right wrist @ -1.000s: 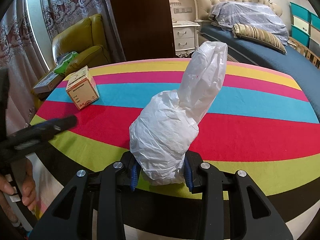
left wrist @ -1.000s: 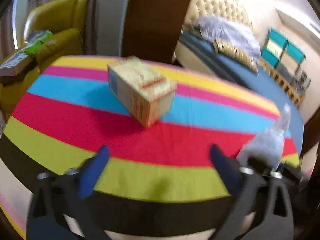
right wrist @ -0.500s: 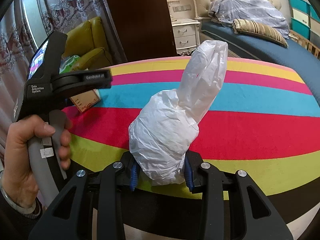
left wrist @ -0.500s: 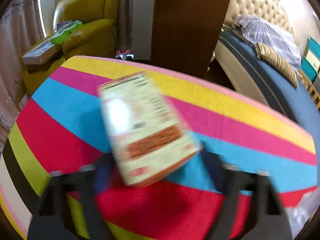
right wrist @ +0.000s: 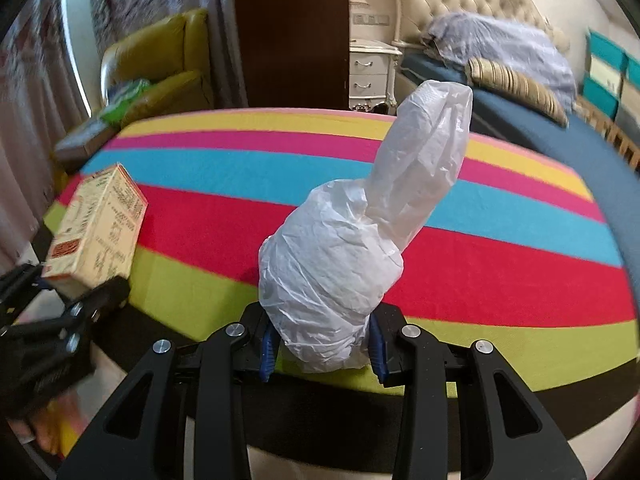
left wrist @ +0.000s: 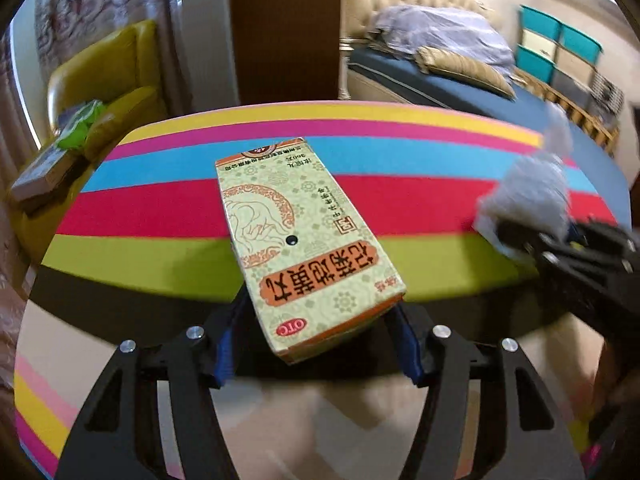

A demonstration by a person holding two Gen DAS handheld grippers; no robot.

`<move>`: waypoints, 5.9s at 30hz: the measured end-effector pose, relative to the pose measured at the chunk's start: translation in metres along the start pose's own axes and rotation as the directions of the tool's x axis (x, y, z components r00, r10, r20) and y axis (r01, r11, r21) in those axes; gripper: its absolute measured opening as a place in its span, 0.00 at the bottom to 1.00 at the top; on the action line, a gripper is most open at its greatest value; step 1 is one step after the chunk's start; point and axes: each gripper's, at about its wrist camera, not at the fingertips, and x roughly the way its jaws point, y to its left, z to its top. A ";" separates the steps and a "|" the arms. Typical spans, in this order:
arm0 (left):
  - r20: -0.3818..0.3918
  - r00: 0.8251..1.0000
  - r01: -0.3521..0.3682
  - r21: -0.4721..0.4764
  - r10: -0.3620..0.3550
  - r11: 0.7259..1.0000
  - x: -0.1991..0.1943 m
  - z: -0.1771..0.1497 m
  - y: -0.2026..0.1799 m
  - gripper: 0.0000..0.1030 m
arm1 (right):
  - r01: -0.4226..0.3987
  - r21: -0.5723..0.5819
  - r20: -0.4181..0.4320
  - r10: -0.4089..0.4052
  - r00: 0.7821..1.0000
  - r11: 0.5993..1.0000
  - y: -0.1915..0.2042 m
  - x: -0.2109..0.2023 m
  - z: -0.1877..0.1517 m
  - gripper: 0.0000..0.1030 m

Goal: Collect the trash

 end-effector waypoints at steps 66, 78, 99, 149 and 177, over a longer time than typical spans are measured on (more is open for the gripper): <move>0.007 0.933 0.291 0.573 -0.359 0.767 -0.142 -0.114 -0.273 0.59 | 0.302 0.272 0.121 -0.344 0.931 0.914 -0.182 -0.242 -0.224 0.34; -0.096 0.817 0.498 0.616 -0.568 0.611 -0.149 -0.088 -0.403 0.59 | 0.441 0.423 0.050 -0.507 0.861 0.791 -0.282 -0.285 -0.275 0.34; -0.216 0.731 0.610 0.632 -0.647 0.478 -0.125 -0.057 -0.603 0.59 | 0.452 0.466 0.035 -0.526 0.850 0.760 -0.374 -0.278 -0.300 0.36; 0.107 0.757 0.467 0.602 -0.645 0.648 -0.212 -0.110 -0.368 0.95 | 0.492 0.542 0.059 -0.614 0.787 0.682 -0.220 -0.352 -0.306 0.82; 0.064 0.780 0.456 0.623 -0.622 0.636 -0.195 -0.121 -0.391 0.95 | 0.510 0.540 0.042 -0.627 0.778 0.670 -0.226 -0.349 -0.313 0.82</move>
